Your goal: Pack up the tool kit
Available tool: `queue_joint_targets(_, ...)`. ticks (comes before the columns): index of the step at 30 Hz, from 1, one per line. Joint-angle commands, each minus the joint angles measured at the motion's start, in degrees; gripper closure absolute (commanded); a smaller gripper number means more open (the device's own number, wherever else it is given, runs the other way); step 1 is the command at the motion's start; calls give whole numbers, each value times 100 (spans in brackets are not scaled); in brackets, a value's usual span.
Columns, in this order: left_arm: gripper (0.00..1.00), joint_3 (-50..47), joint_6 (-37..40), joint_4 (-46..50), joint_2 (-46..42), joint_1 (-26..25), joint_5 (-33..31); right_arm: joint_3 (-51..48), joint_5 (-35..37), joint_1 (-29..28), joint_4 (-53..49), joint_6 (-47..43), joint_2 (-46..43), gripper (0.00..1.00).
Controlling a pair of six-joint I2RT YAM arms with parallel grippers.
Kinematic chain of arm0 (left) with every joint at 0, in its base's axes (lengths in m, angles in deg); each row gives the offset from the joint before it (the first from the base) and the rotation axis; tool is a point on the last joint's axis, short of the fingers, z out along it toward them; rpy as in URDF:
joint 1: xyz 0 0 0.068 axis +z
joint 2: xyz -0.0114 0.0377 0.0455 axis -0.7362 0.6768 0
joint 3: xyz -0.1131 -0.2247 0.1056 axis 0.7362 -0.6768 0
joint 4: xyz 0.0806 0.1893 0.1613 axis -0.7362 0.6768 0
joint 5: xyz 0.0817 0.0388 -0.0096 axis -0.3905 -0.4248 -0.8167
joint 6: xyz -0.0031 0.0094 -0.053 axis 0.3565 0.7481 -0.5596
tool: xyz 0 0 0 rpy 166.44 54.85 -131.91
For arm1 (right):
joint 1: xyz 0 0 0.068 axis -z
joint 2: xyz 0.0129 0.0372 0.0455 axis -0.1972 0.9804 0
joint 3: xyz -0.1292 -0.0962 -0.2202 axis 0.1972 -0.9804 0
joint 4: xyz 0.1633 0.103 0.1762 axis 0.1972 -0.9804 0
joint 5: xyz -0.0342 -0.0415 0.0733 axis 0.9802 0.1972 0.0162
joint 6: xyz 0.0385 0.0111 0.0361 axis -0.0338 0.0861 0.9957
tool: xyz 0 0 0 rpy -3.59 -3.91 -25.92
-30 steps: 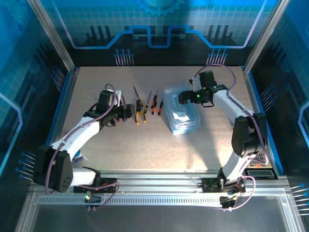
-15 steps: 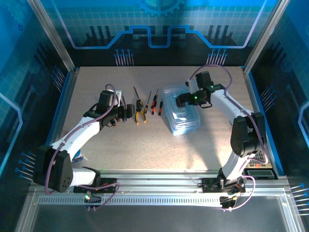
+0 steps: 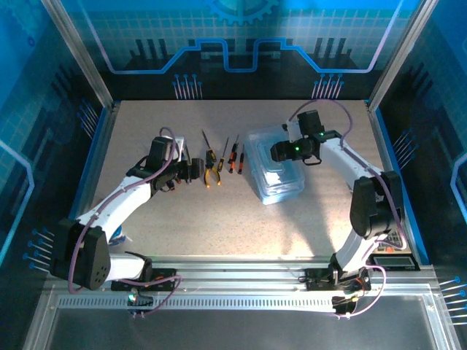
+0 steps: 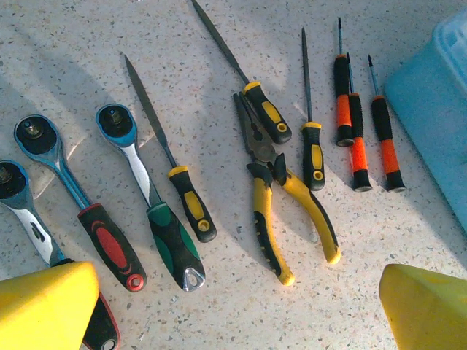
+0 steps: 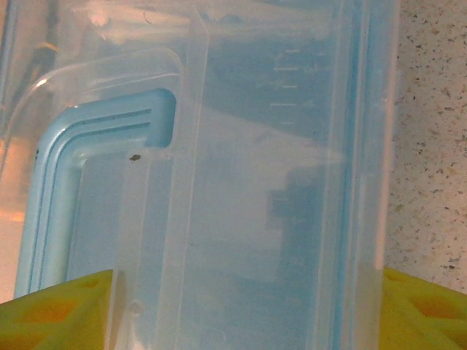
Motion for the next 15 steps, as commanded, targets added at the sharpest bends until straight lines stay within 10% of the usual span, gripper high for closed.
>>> queue_joint_targets(1,1,105,-71,55,6,-35,169,-599,-1074,331,-28,336,-260,45)
queue_joint_targets(15,1,205,-152,-117,201,-136,352,-3543,-3383,1073,3749,2952,-1093,47)
